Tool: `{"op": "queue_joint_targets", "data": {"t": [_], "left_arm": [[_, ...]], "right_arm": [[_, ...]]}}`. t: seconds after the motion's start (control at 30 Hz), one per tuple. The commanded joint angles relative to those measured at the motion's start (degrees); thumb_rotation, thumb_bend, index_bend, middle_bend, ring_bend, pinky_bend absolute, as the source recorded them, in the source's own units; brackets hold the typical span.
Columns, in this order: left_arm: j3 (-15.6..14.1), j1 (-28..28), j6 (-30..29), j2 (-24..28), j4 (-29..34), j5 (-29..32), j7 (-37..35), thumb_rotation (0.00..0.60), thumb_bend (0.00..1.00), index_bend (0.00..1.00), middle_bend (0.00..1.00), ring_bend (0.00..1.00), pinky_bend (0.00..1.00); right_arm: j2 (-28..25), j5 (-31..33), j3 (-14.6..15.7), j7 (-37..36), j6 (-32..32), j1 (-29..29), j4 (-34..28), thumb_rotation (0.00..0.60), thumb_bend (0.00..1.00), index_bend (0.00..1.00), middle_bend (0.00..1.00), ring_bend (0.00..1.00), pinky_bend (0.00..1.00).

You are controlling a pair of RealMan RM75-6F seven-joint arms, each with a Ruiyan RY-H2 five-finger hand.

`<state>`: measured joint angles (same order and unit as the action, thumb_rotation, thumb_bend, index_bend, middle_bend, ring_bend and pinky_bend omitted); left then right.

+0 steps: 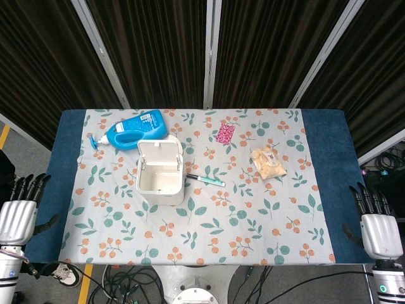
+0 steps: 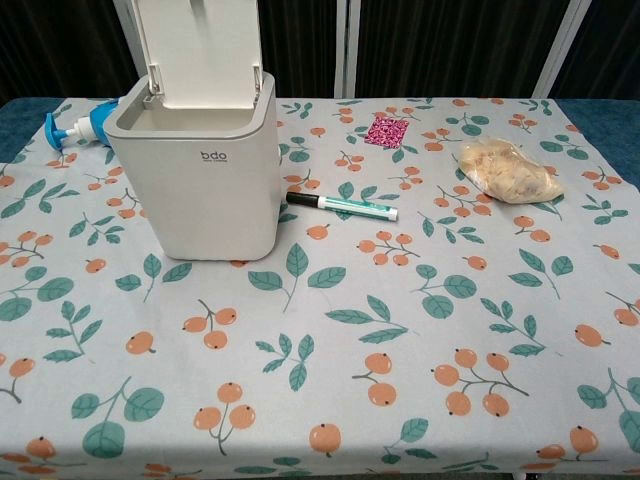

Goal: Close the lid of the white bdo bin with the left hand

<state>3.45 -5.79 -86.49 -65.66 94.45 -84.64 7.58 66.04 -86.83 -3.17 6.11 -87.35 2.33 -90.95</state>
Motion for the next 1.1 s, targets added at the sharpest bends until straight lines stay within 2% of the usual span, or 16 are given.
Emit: {"op": "queue_joint_targets", "data": {"t": [0.03, 0.37, 0.5, 0.7, 0.83, 1.1], "left_arm": [[-0.1, 0.1, 0.0, 0.0, 0.2, 0.0, 0.1, 0.6, 0.18, 0.08, 0.07, 0.0, 0.07], [0.2, -0.6, 0.9, -0.6, -0.3, 0.0, -0.2, 0.6, 0.14, 0.08, 0.07, 0.0, 0.07], [0.6, -0.7, -0.3, -1.9, -1.8, -1.2, -2.7, 0.6, 0.02, 0.08, 0.08, 0.0, 0.07], [1.3, -1.7, 1.8, -2.2, -2.9, -0.5, -11.9, 0.6, 0.0, 0.08, 0.09, 0.0, 0.07], [3.1, -4.6, 5.4, -1.4, -3.9, 0.2, -18.2, 0.6, 0.06, 0.08, 0.09, 0.0, 0.07], [7.9, -14.1, 19.1, 0.3, -9.9, 3.1, -35.9, 0.6, 0.09, 0.08, 0.09, 0.0, 0.07]], "right_arm": [[0.0, 0.3, 0.2, -0.3, 0.4, -0.1, 0.4, 0.6, 0.15, 0.0, 0.0, 0.0, 0.0], [0.3, 0.5, -0.1, -0.6, 0.5, 0.0, 0.6, 0.6, 0.16, 0.0, 0.0, 0.0, 0.0], [0.7, 0.1, 0.3, -0.7, 0.7, 0.0, 1.5, 0.6, 0.15, 0.0, 0.0, 0.0, 0.0], [1.0, 0.8, 0.2, -1.7, 1.8, 0.3, 2.6, 0.6, 0.16, 0.0, 0.0, 0.0, 0.0], [1.4, 0.6, 0.3, -2.0, 2.0, 0.5, 3.2, 0.6, 0.16, 0.0, 0.0, 0.0, 0.0], [1.8, 0.2, 0.6, -1.1, 1.7, 0.3, 2.8, 0.6, 0.16, 0.0, 0.0, 0.0, 0.0]]}}
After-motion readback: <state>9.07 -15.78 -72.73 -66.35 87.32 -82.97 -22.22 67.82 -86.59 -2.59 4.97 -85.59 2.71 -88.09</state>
